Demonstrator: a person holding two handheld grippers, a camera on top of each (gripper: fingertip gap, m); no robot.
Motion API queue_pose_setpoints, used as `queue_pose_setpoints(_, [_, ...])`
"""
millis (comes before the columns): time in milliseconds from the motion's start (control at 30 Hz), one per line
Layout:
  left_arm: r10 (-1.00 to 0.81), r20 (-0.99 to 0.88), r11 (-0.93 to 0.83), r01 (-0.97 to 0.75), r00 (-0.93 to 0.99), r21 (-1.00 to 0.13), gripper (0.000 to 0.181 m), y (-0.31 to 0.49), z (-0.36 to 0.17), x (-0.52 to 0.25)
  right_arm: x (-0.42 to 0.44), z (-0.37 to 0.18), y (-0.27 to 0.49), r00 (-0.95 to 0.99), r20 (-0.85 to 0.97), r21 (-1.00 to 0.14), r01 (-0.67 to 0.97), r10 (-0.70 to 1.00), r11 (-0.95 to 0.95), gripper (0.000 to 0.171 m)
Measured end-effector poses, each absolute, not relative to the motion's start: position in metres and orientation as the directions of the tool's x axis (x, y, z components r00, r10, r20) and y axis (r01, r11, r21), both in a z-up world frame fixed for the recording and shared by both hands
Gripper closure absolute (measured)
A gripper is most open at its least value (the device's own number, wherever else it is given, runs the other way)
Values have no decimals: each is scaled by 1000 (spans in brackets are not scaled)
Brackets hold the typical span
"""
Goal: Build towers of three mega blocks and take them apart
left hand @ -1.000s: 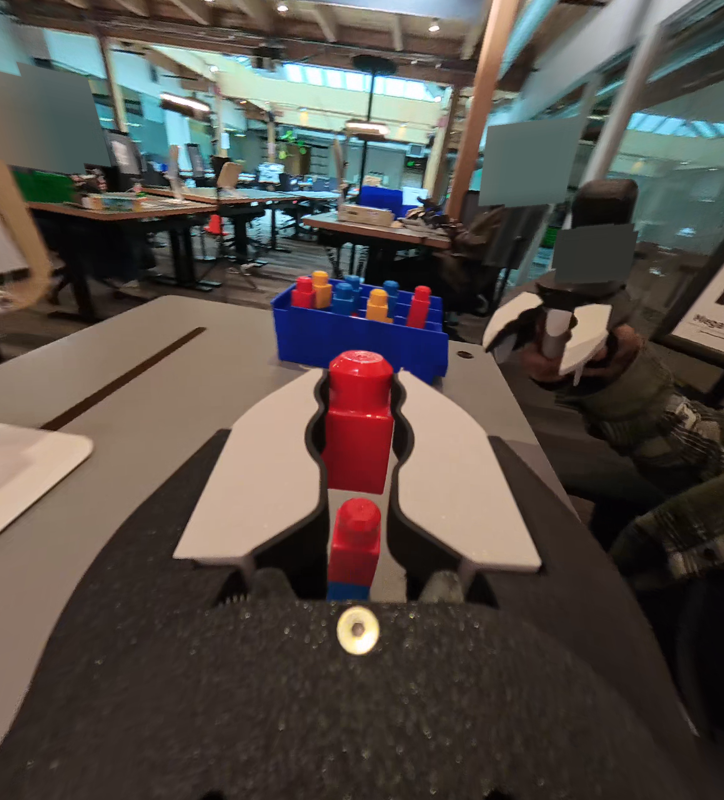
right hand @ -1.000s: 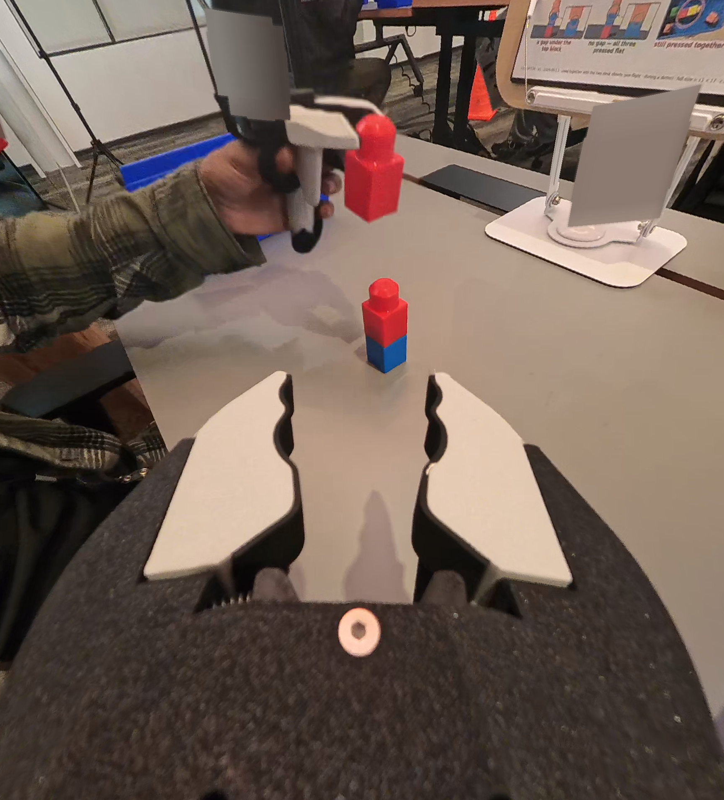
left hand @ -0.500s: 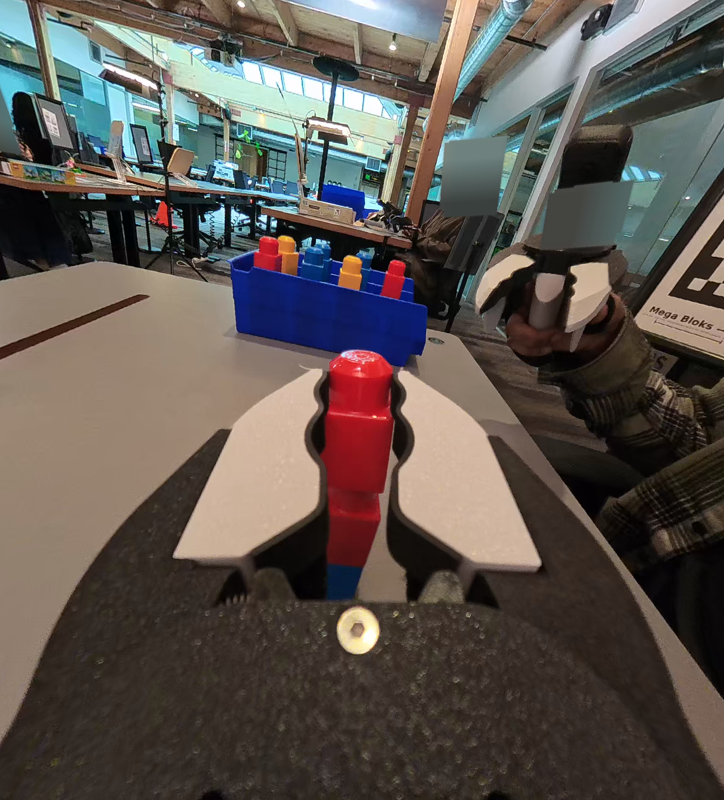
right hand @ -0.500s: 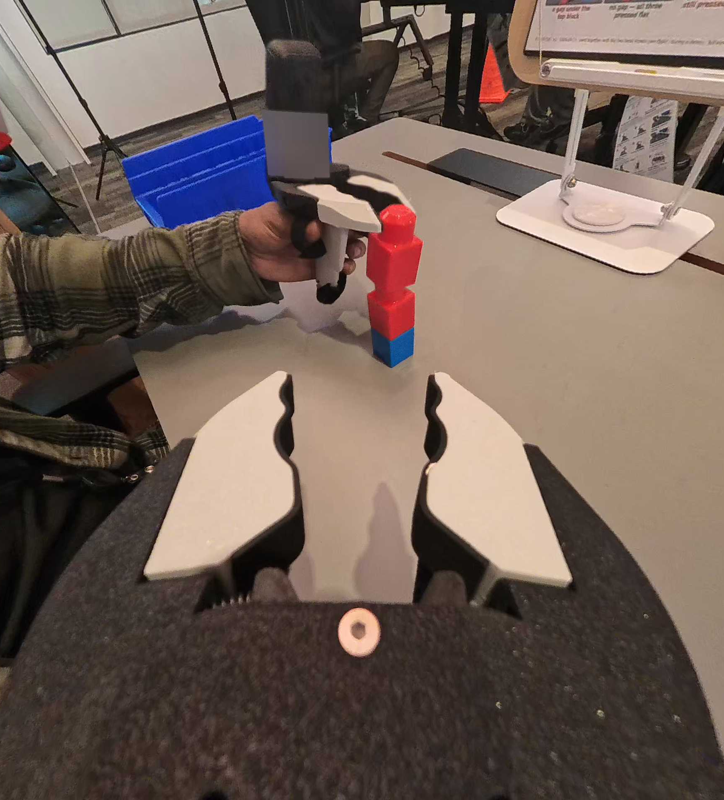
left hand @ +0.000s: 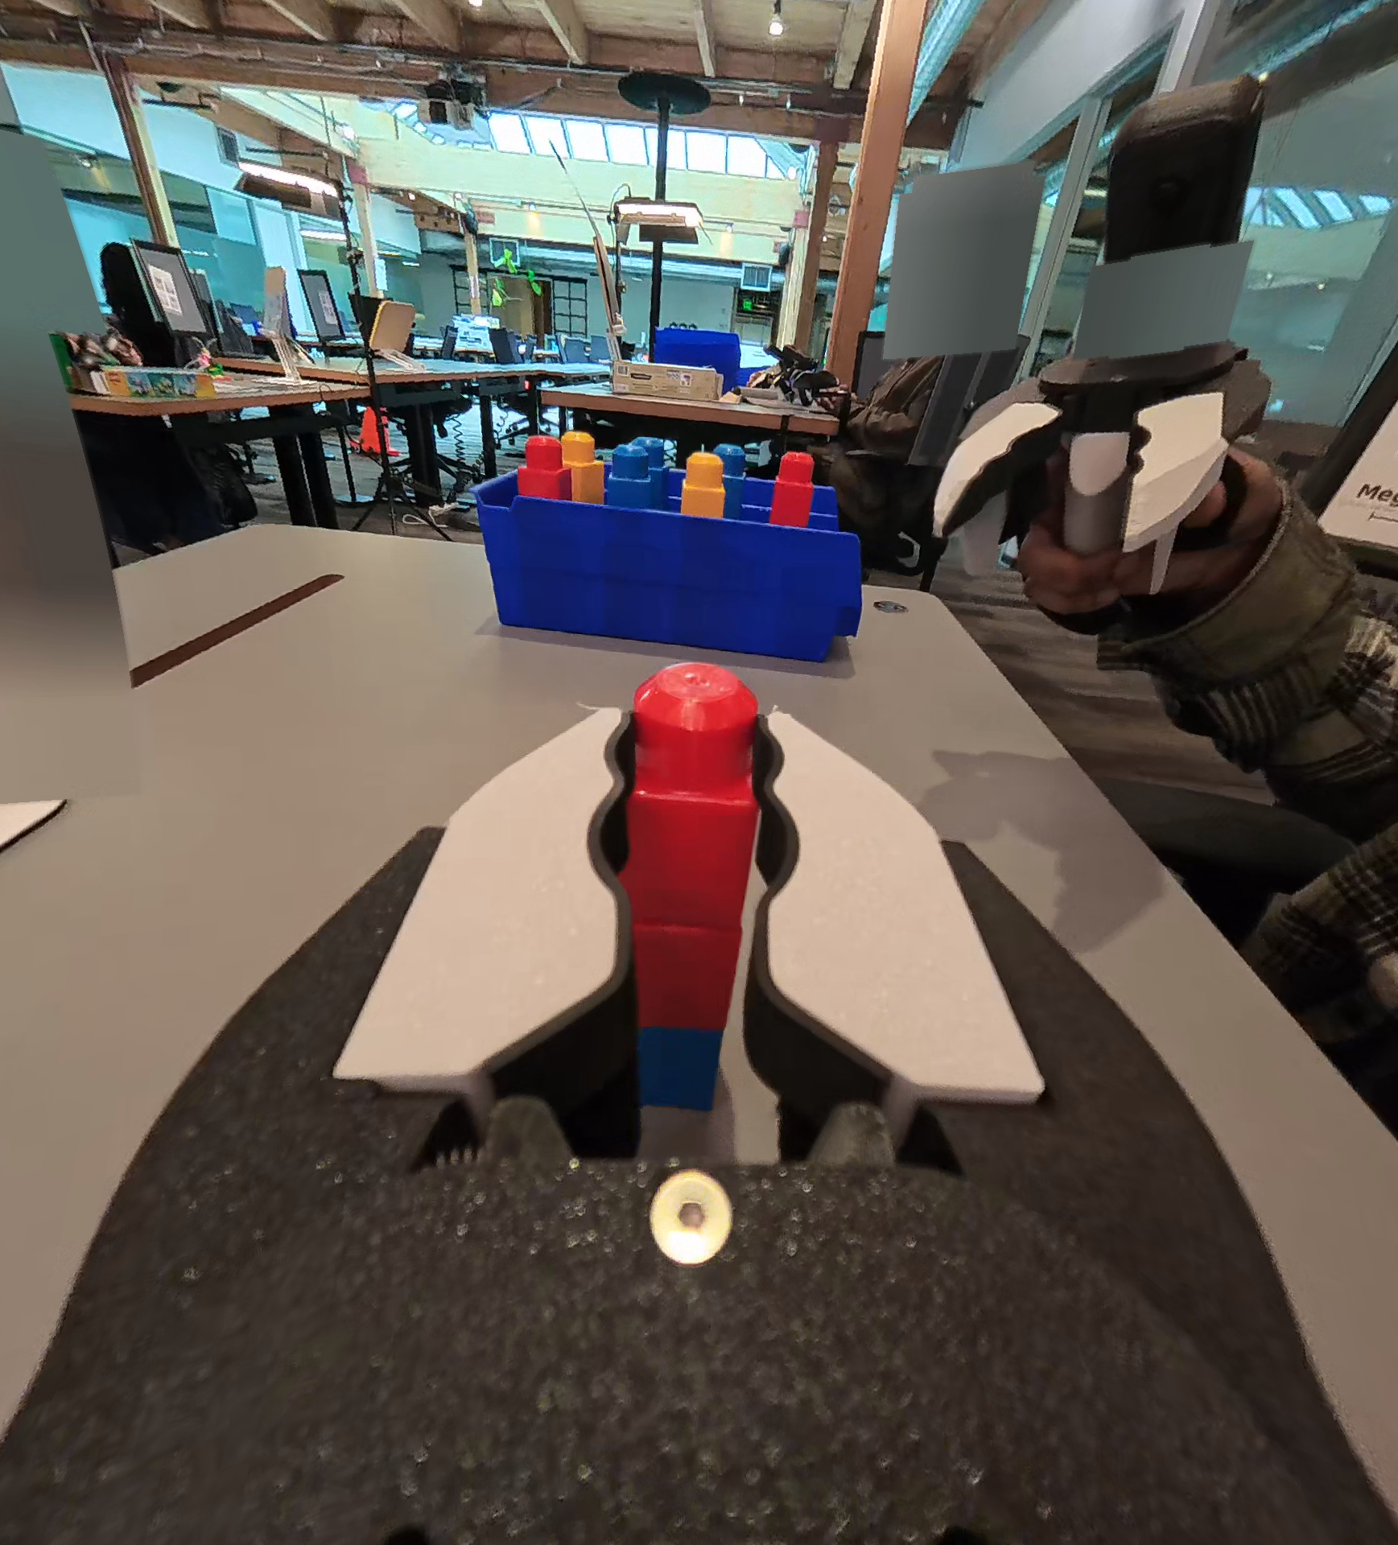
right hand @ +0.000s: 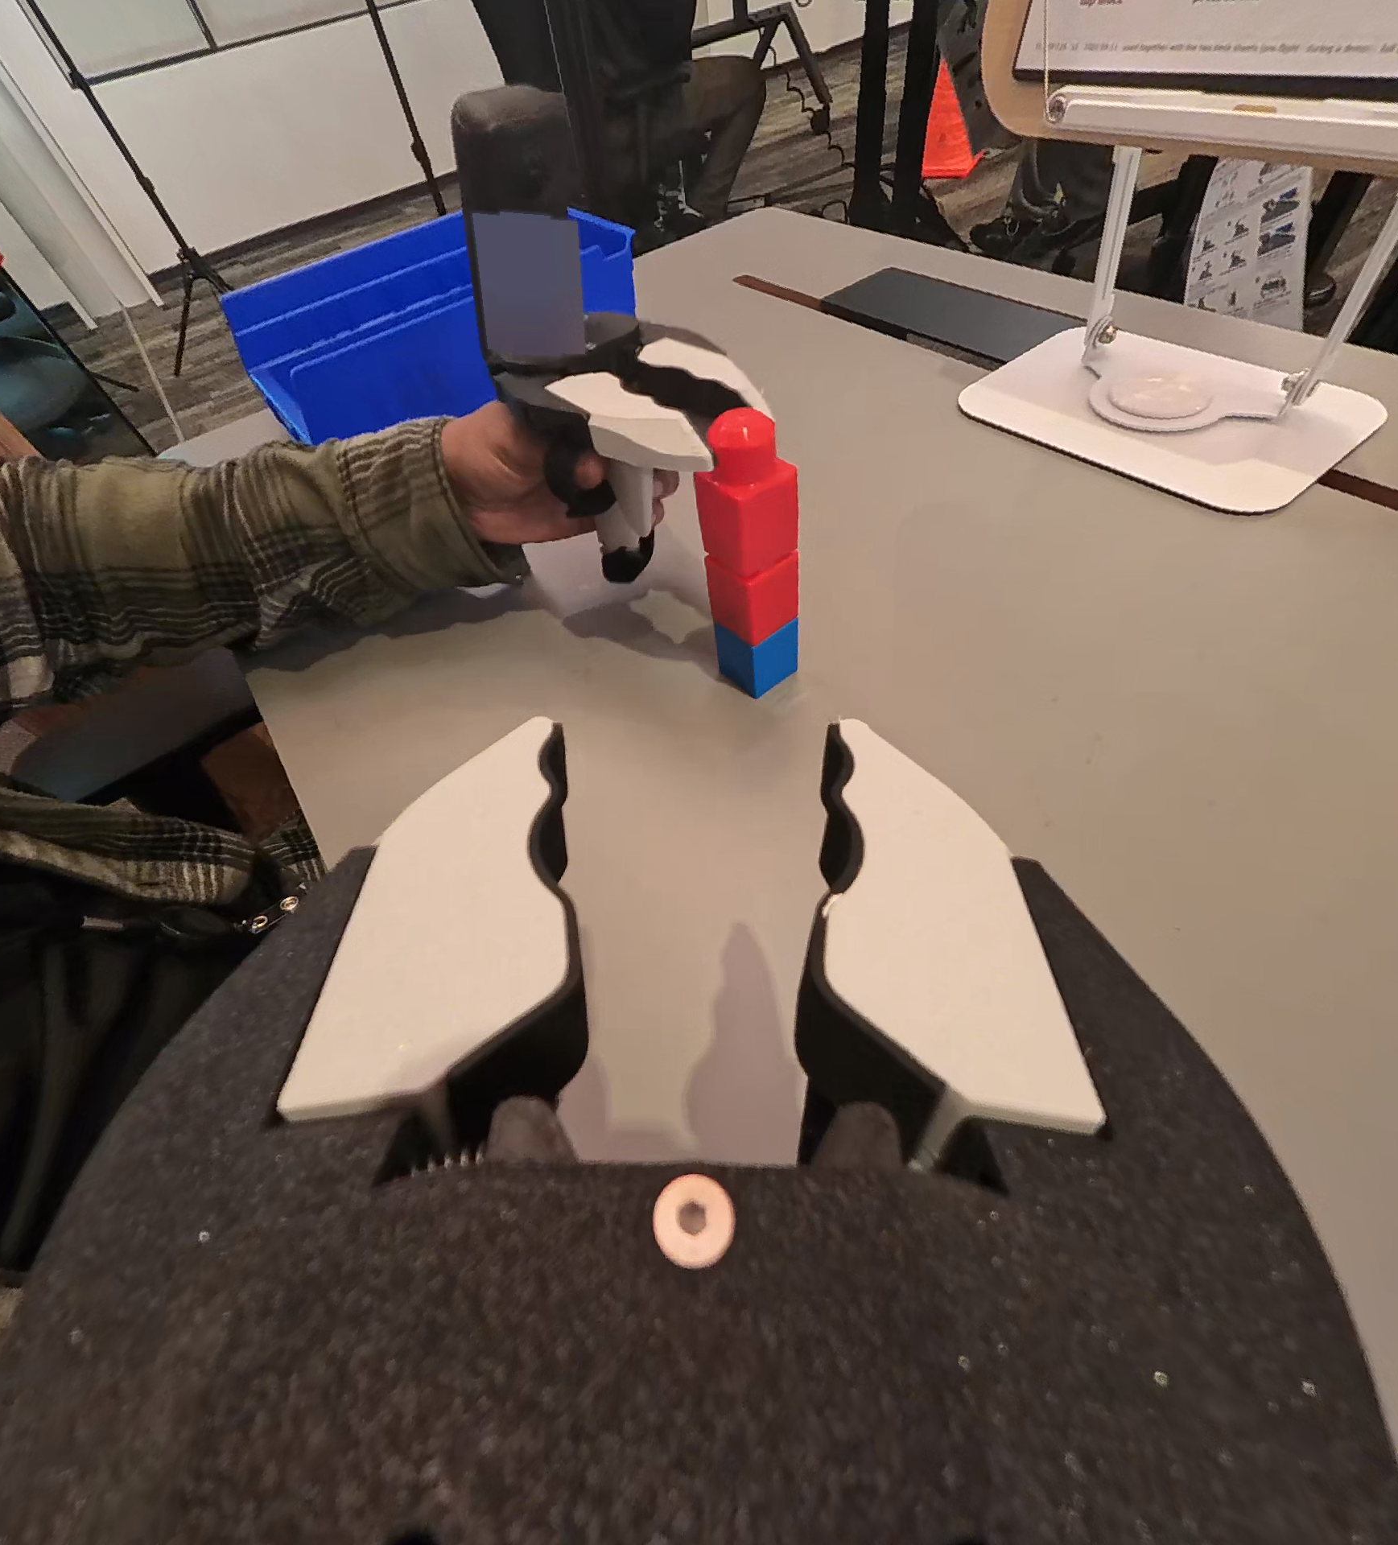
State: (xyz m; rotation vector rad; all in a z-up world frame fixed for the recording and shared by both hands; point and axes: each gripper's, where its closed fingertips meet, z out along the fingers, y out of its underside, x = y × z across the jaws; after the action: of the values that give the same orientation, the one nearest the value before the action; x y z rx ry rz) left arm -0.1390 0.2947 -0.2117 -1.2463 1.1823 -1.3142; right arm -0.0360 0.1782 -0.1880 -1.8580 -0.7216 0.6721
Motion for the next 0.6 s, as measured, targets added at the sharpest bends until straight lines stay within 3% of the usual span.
queue_pose_setpoints(367, [-997,47,-61,-220,67,-974,155,295,-217,-136,-42,-195,179,656,-144,-920,186,741,-344,113])
queue_pose_setpoints(600, [-994,69,-87,-231,82,-969,155,295,-217,-135,-45,-196,179,647,-147,-920,189,748,-345,112])
